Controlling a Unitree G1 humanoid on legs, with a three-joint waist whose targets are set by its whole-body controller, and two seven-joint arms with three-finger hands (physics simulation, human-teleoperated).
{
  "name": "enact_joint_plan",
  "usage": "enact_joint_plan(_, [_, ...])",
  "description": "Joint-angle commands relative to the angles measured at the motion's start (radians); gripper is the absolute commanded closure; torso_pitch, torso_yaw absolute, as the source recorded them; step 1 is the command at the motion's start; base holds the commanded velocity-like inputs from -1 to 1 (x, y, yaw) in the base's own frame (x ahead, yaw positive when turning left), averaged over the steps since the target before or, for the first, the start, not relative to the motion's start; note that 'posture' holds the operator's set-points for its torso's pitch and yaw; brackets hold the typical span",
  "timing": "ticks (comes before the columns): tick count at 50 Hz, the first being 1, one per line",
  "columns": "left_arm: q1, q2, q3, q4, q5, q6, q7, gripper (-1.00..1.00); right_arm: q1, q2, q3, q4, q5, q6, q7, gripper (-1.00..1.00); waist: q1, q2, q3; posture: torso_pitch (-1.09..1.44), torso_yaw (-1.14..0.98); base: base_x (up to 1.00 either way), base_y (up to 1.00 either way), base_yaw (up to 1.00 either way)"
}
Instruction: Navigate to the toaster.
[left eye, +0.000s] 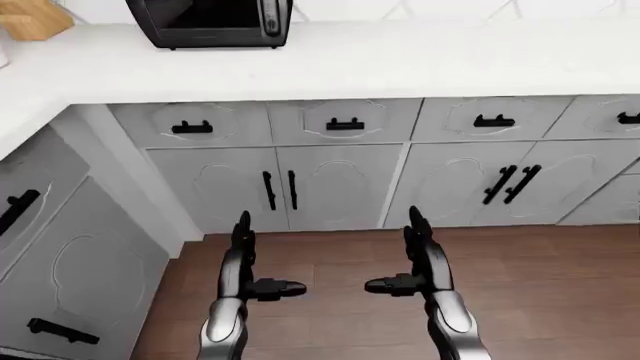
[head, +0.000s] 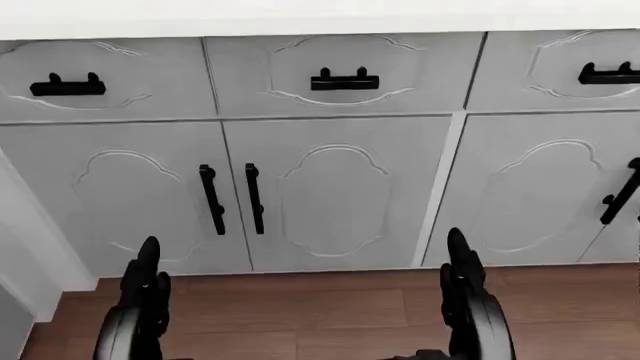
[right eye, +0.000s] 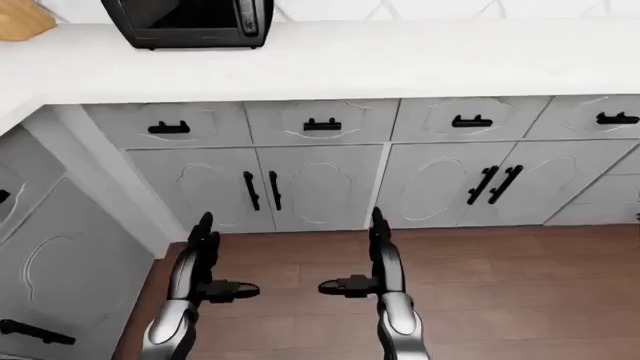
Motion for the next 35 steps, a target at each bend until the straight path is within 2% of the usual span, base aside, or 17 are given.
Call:
enact_joint_plan(1, [-0.031, 0.003, 0.003, -0.083, -0.007, -0.059, -0.002, -1.00, -0.022, -0.002, 0.004, -0.097, 0.002, -0.042, 0.002, -1.00, -0.002, -0.008, -0.001, 0.00, 0.00, 0.00, 0.00, 0.00])
enact_joint_plan(3, [-0.031, 0.003, 0.003, -0.083, -0.007, -0.059, -0.002, -1.00, -0.021, -0.003, 0.005, -0.102, -0.002, -0.038, 0.003, -1.00, 0.007, -0.001, -0.062, 0.00, 0.00, 0.00, 0.00, 0.00])
enact_joint_plan(4, [-0.031, 0.003, 0.003, -0.083, -0.007, -0.059, -0.002, -1.00, -0.026, -0.003, 0.006, -0.095, -0.004, -0.042, 0.004, -1.00, 0.007, -0.002, -0.052, 0.00, 0.00, 0.00, 0.00, 0.00])
enact_joint_plan(5, [-0.031, 0.003, 0.003, -0.083, -0.007, -0.059, -0.002, -1.00, -0.024, -0.003, 0.007, -0.100, -0.007, -0.039, 0.004, -1.00, 0.006, -0.006, -0.016, 0.00, 0.00, 0.00, 0.00, 0.00])
enact_joint_plan(7, [-0.031, 0.003, 0.003, -0.083, -0.007, -0.059, -0.002, -1.00, -0.020, -0.003, 0.010, -0.106, -0.012, -0.037, 0.006, -1.00, 0.006, -0.008, -0.070, 0.00, 0.00, 0.00, 0.00, 0.00])
enact_joint_plan(8, [-0.031, 0.003, 0.003, -0.083, -0.007, -0.059, -0.002, -1.00, -0.021, -0.003, 0.011, -0.106, -0.013, -0.037, 0.006, -1.00, 0.007, -0.008, -0.075, 0.00, 0.00, 0.00, 0.00, 0.00])
enact_joint_plan(22, [-0.031, 0.003, 0.003, -0.083, -0.007, -0.059, -0.002, -1.00, -0.022, -0.003, 0.017, -0.099, -0.032, -0.047, 0.015, -1.00, 0.008, -0.003, -0.089, 0.00, 0.00, 0.00, 0.00, 0.00])
enact_joint_plan(30, [-0.031, 0.003, 0.003, -0.083, -0.007, -0.059, -0.002, -1.00, -0.022, -0.001, 0.018, -0.098, -0.034, -0.043, 0.016, -1.00, 0.007, -0.003, -0.089, 0.00, 0.00, 0.00, -0.01, 0.00])
enact_joint_plan(31, [-0.031, 0.003, 0.003, -0.083, -0.007, -0.059, -0.002, -1.00, -0.022, -0.001, 0.017, -0.098, -0.033, -0.042, 0.017, -1.00, 0.008, 0.004, -0.103, 0.00, 0.00, 0.00, -0.08, 0.00])
enact_joint_plan(33, [-0.031, 0.003, 0.003, -0.083, -0.007, -0.059, -0.002, -1.00, -0.019, -0.001, 0.019, -0.111, -0.032, -0.029, 0.018, -1.00, 0.010, 0.010, -0.079, 0.00, 0.00, 0.00, -0.11, 0.00])
enact_joint_plan(35, [-0.031, 0.003, 0.003, -0.083, -0.007, -0.059, -0.002, -1.00, -0.016, -0.001, 0.019, -0.117, -0.032, -0.024, 0.018, -1.00, 0.013, 0.005, -0.074, 0.00, 0.00, 0.00, -0.11, 0.00])
